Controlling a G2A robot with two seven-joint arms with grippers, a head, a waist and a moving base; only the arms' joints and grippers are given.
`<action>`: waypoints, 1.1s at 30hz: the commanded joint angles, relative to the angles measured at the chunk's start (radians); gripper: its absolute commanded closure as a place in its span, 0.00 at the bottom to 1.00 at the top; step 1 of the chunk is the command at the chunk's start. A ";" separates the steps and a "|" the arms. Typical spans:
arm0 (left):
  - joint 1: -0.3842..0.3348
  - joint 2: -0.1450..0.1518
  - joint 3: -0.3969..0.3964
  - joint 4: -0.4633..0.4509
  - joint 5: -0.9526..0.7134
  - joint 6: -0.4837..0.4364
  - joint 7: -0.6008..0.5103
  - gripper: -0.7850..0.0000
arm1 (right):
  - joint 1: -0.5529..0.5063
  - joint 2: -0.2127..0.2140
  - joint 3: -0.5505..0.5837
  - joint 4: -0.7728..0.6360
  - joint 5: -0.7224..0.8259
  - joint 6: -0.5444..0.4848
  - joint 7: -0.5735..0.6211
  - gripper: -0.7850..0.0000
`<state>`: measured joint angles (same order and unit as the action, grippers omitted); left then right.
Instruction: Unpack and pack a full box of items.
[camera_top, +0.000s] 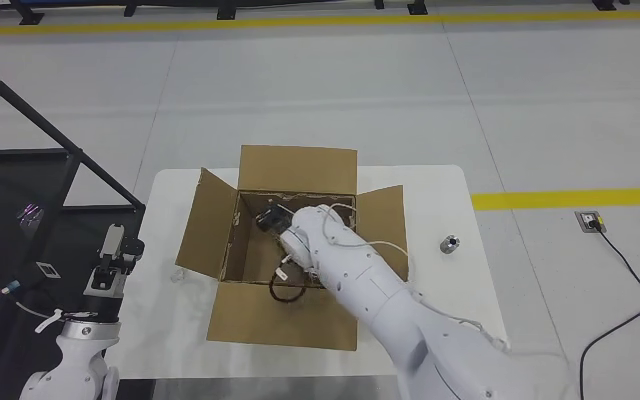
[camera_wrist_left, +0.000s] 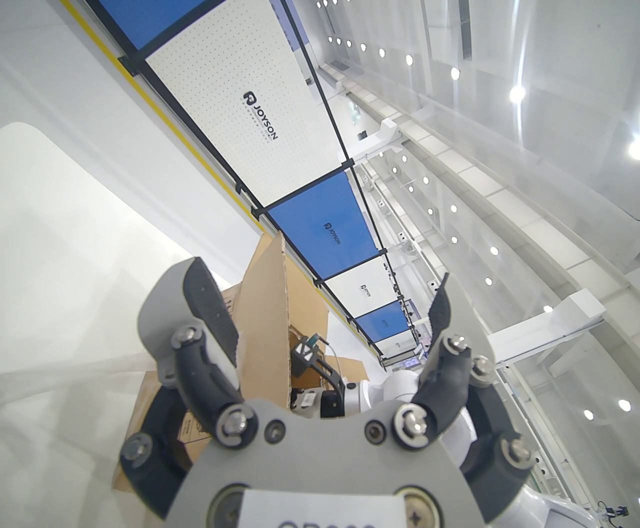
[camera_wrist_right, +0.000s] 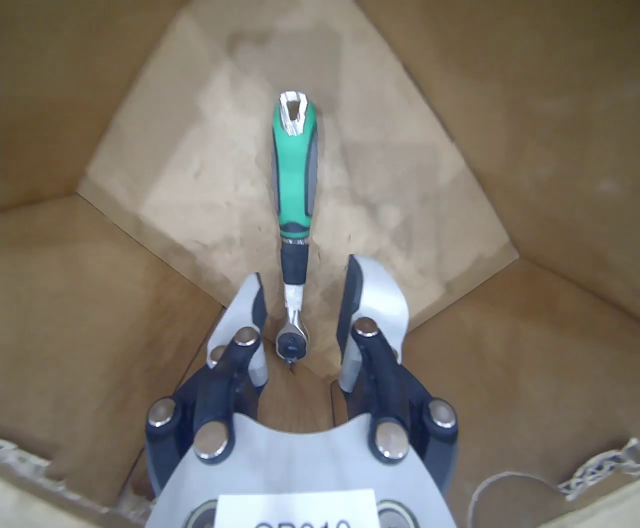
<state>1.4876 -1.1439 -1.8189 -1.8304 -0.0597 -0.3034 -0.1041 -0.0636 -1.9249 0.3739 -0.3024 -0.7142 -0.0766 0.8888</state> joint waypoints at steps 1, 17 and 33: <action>0.000 0.000 0.000 0.000 0.000 0.000 0.000 0.00 | 0.007 0.012 0.016 -0.029 0.009 -0.023 -0.008 0.67; 0.000 0.000 0.000 0.000 0.000 0.000 0.000 0.00 | -0.280 0.341 0.377 -0.946 -0.250 -0.004 0.148 0.51; 0.000 0.000 0.000 0.000 0.000 0.000 0.000 0.00 | -0.820 0.504 1.035 -1.652 -0.987 0.349 0.614 0.18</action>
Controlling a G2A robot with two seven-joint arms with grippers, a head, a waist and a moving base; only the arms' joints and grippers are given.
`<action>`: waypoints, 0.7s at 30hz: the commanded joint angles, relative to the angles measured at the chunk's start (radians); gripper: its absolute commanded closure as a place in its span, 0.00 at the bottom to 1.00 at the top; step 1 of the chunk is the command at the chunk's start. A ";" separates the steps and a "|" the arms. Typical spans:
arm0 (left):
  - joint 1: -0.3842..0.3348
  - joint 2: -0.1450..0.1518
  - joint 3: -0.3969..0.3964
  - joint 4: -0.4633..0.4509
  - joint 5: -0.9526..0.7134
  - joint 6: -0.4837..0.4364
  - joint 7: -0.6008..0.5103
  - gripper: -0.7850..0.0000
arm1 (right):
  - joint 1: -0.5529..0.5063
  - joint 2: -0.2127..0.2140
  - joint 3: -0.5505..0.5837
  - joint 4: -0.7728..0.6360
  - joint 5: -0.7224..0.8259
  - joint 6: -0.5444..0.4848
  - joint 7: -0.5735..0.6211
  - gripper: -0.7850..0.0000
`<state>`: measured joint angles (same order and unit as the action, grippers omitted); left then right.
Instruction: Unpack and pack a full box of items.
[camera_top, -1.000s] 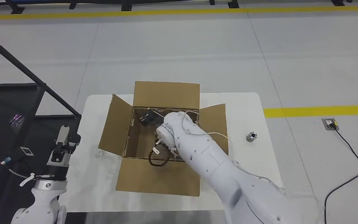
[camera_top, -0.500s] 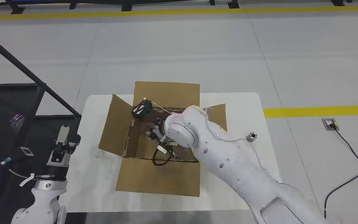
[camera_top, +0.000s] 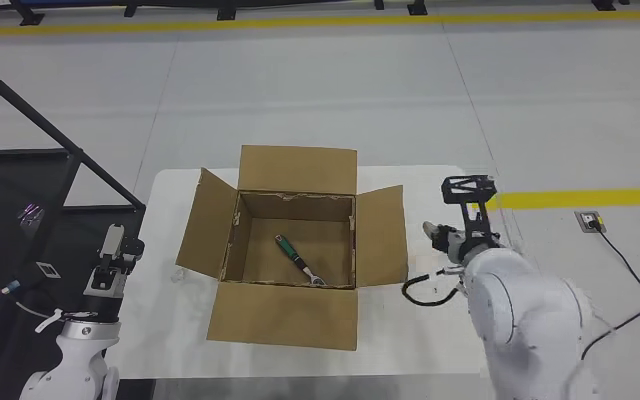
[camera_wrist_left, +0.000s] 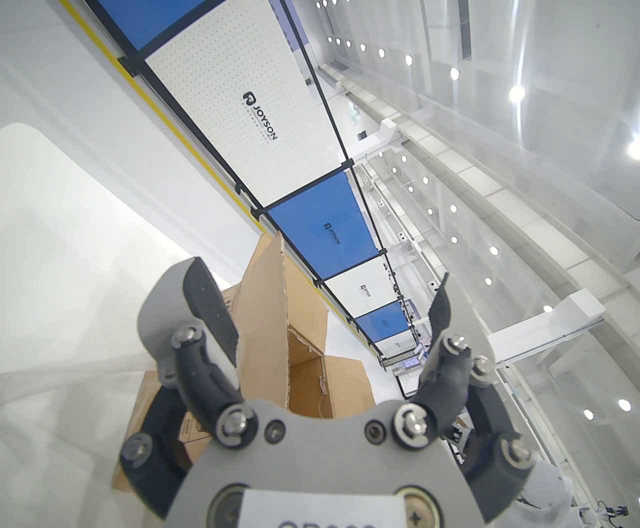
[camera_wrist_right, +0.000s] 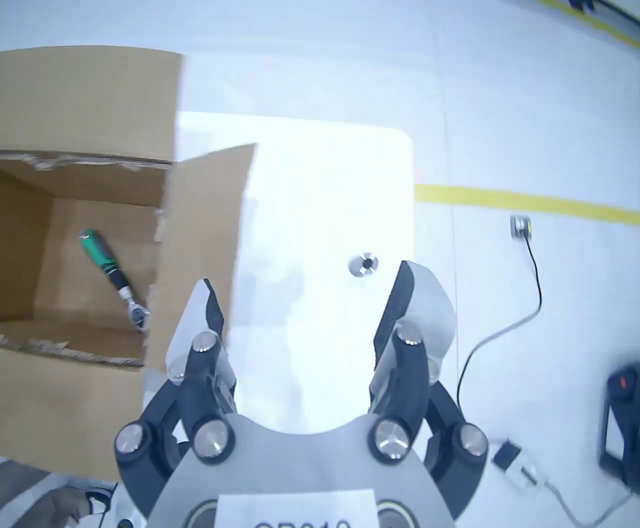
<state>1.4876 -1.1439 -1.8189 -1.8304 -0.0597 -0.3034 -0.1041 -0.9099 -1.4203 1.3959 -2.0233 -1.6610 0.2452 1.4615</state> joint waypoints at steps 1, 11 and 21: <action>0.000 0.000 0.000 0.000 0.000 0.000 0.000 0.00 | 0.059 -0.003 0.010 0.128 -0.018 0.026 0.061 0.18; 0.000 0.000 0.000 0.000 0.000 0.000 0.000 0.00 | 0.305 -0.018 0.034 0.751 0.130 0.024 -0.002 0.21; 0.000 0.000 0.000 0.000 0.000 0.000 0.000 0.00 | 0.411 -0.014 0.082 1.082 0.220 0.008 -0.164 0.44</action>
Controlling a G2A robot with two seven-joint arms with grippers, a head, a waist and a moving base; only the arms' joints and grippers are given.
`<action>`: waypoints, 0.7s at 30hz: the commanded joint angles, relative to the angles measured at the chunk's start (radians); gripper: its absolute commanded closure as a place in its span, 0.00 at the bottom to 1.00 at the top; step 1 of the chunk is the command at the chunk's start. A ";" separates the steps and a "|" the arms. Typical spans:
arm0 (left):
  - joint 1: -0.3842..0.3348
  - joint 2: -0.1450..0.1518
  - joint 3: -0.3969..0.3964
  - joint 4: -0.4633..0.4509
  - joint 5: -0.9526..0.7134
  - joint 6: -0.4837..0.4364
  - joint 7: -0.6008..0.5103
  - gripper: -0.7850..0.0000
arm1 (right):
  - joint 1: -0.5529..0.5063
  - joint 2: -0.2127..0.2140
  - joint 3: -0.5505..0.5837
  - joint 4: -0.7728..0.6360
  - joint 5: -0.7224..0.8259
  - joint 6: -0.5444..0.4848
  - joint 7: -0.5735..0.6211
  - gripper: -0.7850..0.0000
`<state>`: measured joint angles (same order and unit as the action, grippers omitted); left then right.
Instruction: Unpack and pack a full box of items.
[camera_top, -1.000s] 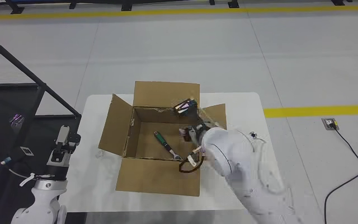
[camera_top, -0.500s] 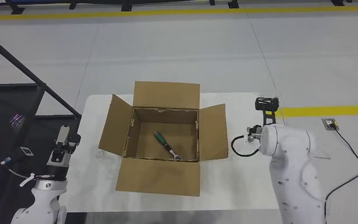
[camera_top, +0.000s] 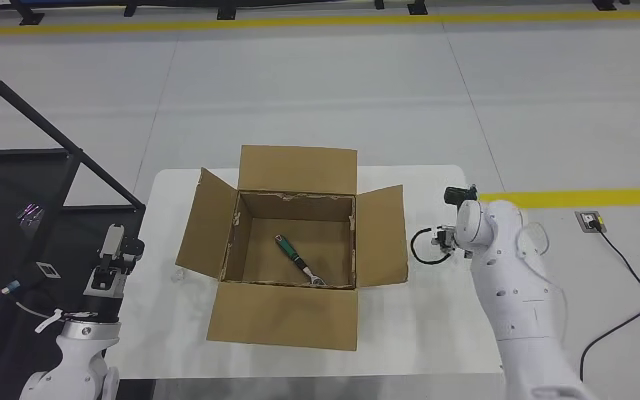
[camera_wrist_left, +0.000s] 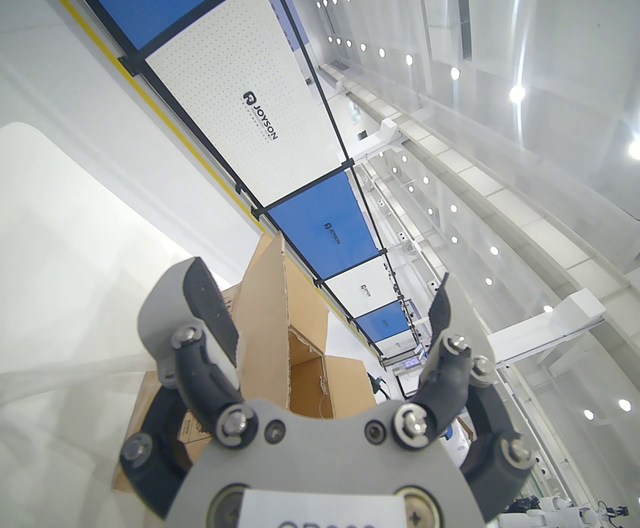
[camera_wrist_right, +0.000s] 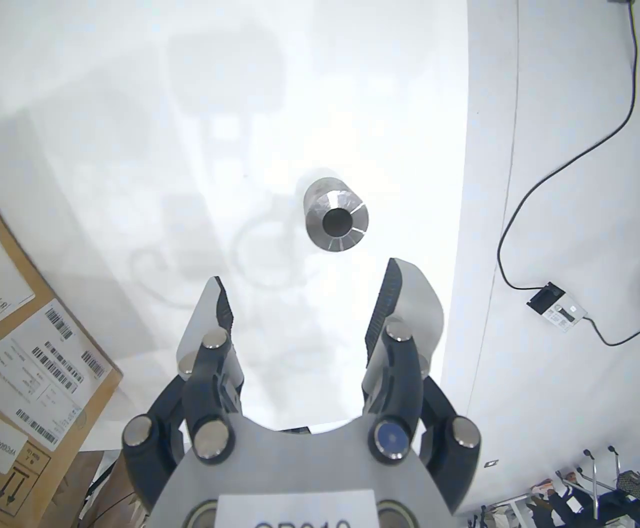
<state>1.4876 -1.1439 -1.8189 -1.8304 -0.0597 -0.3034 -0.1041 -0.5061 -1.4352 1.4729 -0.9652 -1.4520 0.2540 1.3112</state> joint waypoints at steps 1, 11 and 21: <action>0.000 0.000 0.000 0.000 0.000 0.000 0.000 0.00 | 0.013 0.002 0.014 0.047 0.026 -0.007 -0.033 0.50; 0.000 0.000 0.000 0.000 0.000 0.000 0.000 0.00 | 0.060 0.010 0.035 0.176 0.040 0.048 -0.142 0.62; 0.000 0.000 0.000 0.000 0.000 0.000 0.000 0.00 | 0.111 0.011 0.025 0.263 0.071 0.021 -0.167 0.57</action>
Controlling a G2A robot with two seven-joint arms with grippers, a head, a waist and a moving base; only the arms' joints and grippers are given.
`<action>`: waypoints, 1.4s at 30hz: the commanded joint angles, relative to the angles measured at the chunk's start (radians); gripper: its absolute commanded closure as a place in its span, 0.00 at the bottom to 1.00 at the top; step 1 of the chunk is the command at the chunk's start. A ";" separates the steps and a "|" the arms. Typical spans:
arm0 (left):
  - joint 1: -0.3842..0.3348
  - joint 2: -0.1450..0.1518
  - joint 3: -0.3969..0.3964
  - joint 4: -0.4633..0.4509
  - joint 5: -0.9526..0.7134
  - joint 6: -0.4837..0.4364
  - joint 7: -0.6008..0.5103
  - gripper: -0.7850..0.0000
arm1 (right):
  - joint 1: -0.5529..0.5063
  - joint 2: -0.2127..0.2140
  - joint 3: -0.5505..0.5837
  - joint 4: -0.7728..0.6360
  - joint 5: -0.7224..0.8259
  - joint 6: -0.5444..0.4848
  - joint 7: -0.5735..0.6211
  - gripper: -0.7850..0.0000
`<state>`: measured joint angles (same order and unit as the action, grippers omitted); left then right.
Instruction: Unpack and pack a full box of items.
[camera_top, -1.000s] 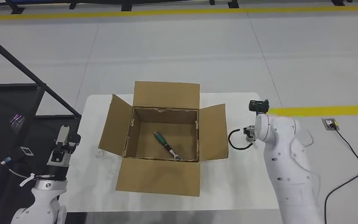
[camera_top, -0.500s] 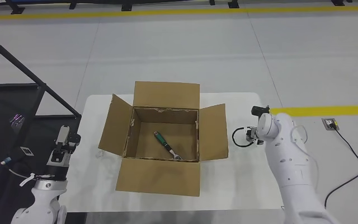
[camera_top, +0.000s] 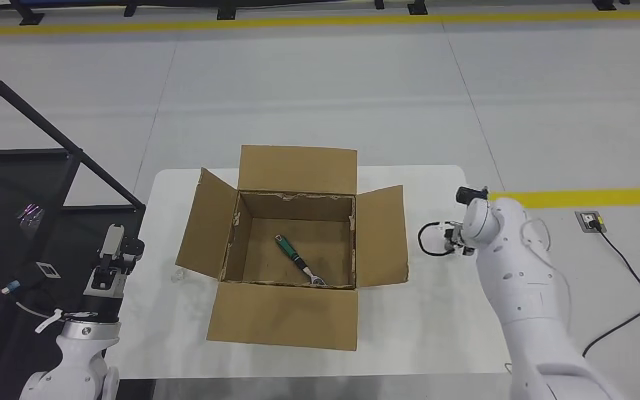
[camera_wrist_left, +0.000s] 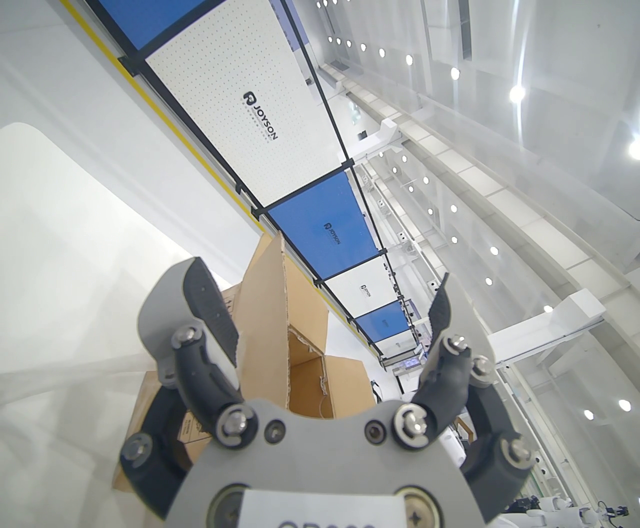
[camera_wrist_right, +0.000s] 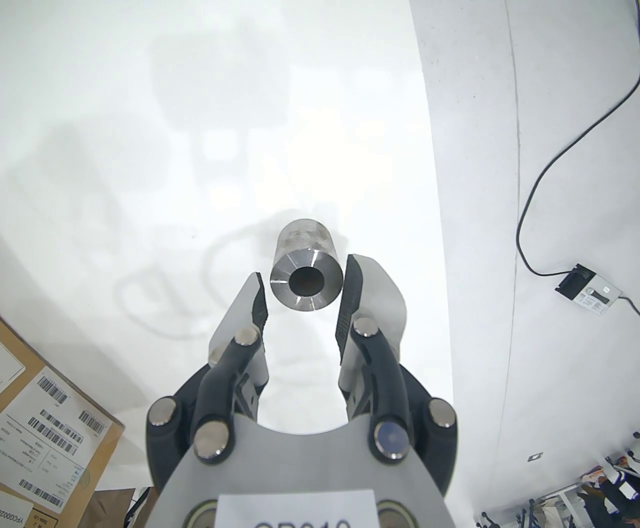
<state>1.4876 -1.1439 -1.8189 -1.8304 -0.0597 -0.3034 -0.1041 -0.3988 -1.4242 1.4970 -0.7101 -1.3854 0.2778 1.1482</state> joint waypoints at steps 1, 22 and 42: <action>0.000 0.000 0.000 0.000 0.000 0.000 0.000 0.00 | 0.008 0.001 0.001 0.019 0.009 -0.006 -0.009 0.57; 0.000 0.000 0.000 0.000 0.000 0.000 0.000 0.00 | 0.066 0.008 -0.001 0.173 0.097 -0.026 -0.131 1.00; 0.000 0.000 0.000 0.000 0.000 0.000 0.000 0.00 | -0.330 0.038 -0.015 -0.966 0.088 -0.093 0.090 1.00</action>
<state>1.4876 -1.1439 -1.8189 -1.8304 -0.0597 -0.3034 -0.1041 -0.7075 -1.3863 1.4879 -1.5845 -1.3020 0.1981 1.2312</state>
